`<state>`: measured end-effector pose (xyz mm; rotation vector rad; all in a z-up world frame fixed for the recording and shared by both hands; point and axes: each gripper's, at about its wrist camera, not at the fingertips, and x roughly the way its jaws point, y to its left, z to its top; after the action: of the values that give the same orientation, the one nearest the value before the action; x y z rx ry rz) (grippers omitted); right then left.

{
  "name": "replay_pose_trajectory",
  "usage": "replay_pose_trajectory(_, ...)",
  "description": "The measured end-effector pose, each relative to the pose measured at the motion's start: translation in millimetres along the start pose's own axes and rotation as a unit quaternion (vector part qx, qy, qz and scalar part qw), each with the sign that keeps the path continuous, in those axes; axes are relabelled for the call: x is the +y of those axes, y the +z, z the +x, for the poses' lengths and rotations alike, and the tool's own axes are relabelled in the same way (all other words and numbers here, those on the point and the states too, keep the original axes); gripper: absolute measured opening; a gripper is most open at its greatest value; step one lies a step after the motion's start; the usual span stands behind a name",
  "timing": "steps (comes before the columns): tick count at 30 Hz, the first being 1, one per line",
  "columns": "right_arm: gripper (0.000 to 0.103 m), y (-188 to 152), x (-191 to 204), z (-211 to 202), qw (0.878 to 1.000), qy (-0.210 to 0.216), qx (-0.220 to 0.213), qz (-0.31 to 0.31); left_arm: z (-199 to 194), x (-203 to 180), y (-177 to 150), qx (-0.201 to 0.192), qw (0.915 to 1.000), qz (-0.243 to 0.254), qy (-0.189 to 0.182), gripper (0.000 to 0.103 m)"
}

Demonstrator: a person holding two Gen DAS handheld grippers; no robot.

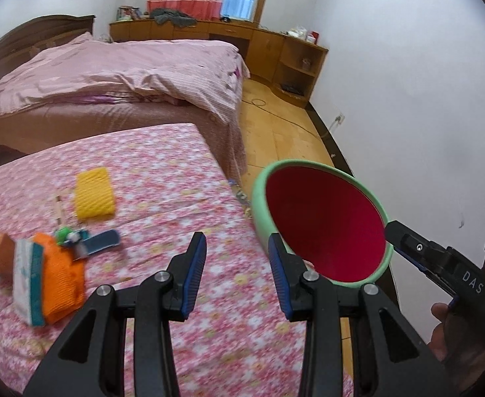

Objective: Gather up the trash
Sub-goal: 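Move both tools back over the boxes on the bed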

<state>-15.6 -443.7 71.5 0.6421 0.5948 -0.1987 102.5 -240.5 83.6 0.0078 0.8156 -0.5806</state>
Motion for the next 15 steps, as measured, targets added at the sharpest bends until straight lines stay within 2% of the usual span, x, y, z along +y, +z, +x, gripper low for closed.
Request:
replay_pose_trajectory(10,0.062,-20,47,7,0.999,0.022,0.022,-0.031,-40,61,-14,-0.026,0.9983,-0.036,0.039,0.039)
replay_pose_trajectory(15,0.062,-33,71,18,0.998,0.027,0.04,-0.05,-54,105,-20,-0.032,0.9949,-0.064,0.072,0.039)
